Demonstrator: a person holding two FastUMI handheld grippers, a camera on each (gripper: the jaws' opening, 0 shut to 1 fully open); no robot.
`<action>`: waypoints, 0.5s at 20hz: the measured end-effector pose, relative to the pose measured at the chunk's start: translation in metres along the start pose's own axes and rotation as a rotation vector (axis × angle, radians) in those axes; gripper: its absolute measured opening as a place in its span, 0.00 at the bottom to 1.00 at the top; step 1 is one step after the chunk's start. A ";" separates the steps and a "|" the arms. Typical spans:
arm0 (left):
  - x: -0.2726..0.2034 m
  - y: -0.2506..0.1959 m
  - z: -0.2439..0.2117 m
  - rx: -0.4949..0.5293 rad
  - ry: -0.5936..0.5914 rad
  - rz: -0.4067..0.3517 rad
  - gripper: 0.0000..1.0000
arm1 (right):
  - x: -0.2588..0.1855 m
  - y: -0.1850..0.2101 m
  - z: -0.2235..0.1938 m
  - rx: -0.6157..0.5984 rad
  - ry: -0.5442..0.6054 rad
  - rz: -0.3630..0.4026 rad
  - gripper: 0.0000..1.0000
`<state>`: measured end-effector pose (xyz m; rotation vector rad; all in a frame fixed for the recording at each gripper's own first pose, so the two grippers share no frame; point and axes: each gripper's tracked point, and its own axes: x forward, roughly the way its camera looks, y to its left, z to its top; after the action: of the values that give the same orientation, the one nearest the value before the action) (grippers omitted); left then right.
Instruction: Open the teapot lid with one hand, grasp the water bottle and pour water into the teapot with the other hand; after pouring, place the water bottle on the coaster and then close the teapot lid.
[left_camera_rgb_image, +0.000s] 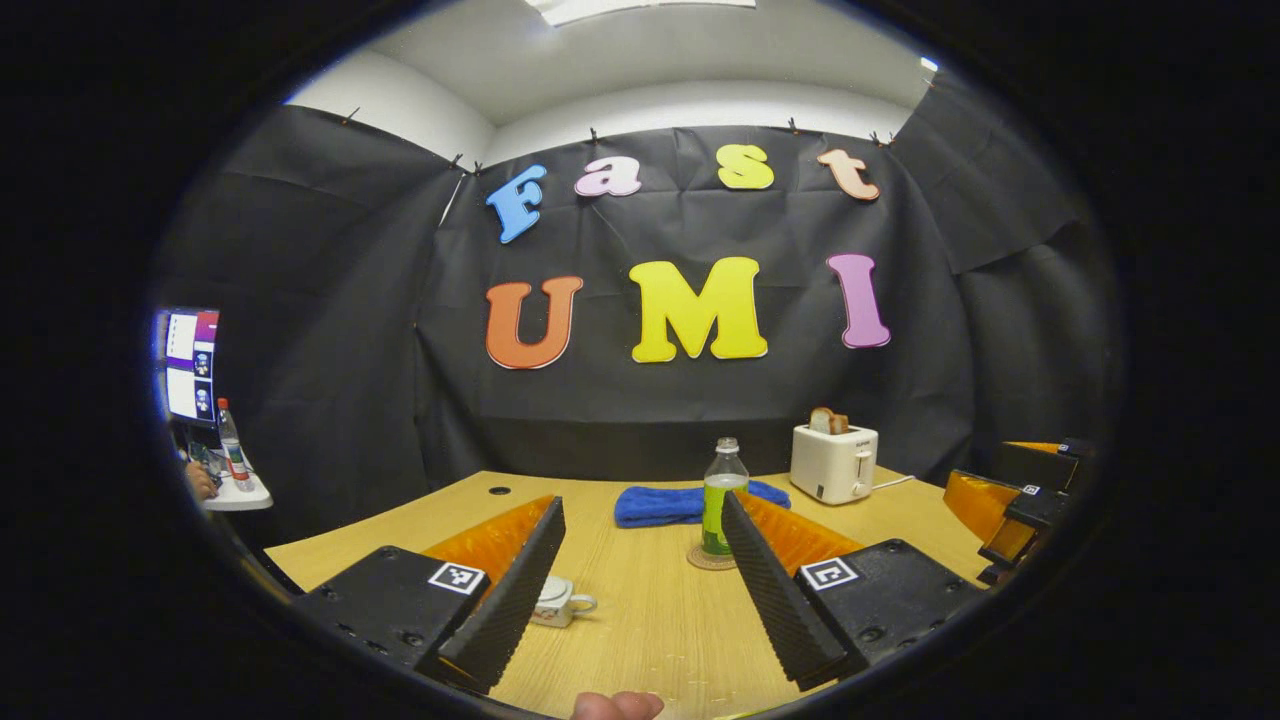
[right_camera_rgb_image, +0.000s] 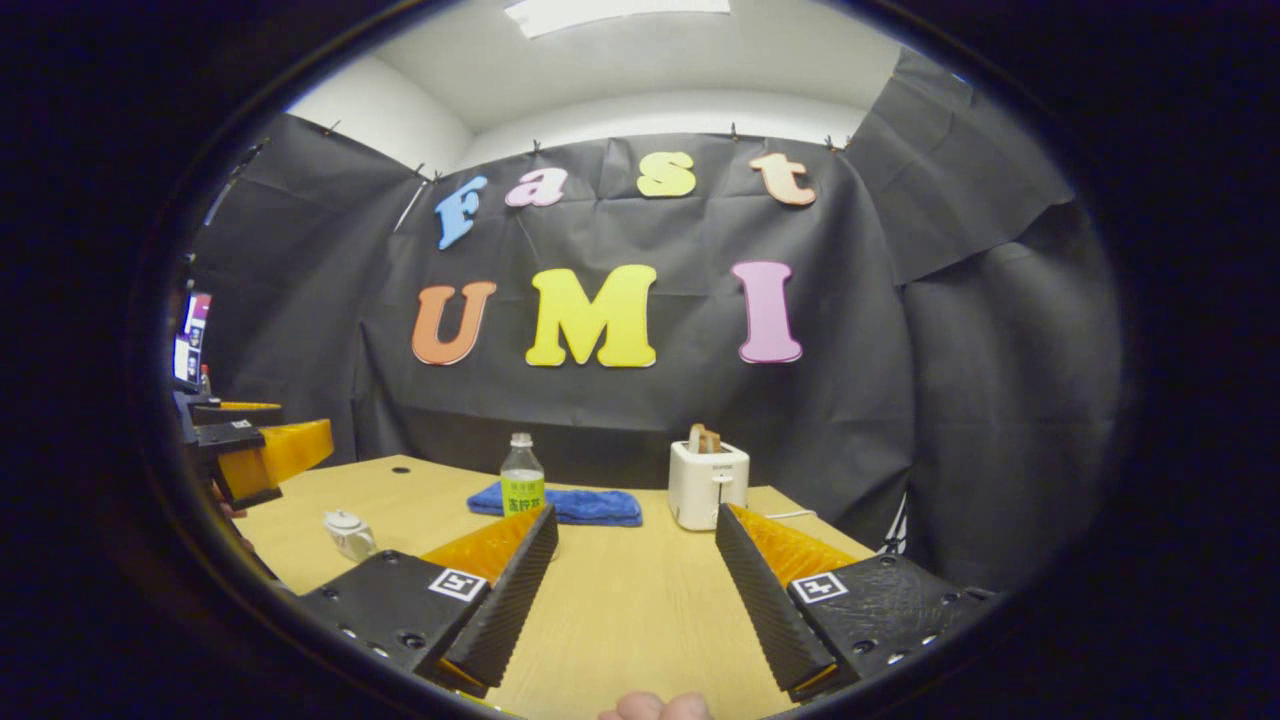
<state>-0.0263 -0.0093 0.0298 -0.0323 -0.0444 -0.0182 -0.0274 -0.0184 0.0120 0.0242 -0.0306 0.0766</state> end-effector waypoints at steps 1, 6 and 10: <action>-0.001 -0.003 -0.002 -0.002 0.004 -0.005 0.98 | -0.002 0.001 0.003 -0.009 -0.005 -0.006 0.96; -0.006 -0.002 -0.004 0.011 0.004 -0.012 0.98 | -0.007 0.018 0.005 0.005 -0.022 -0.016 0.95; -0.008 -0.006 -0.003 0.014 0.010 -0.035 0.98 | -0.006 0.031 0.004 0.002 -0.010 -0.015 0.95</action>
<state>-0.0346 -0.0148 0.0264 -0.0178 -0.0352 -0.0535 -0.0358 0.0115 0.0169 0.0265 -0.0402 0.0612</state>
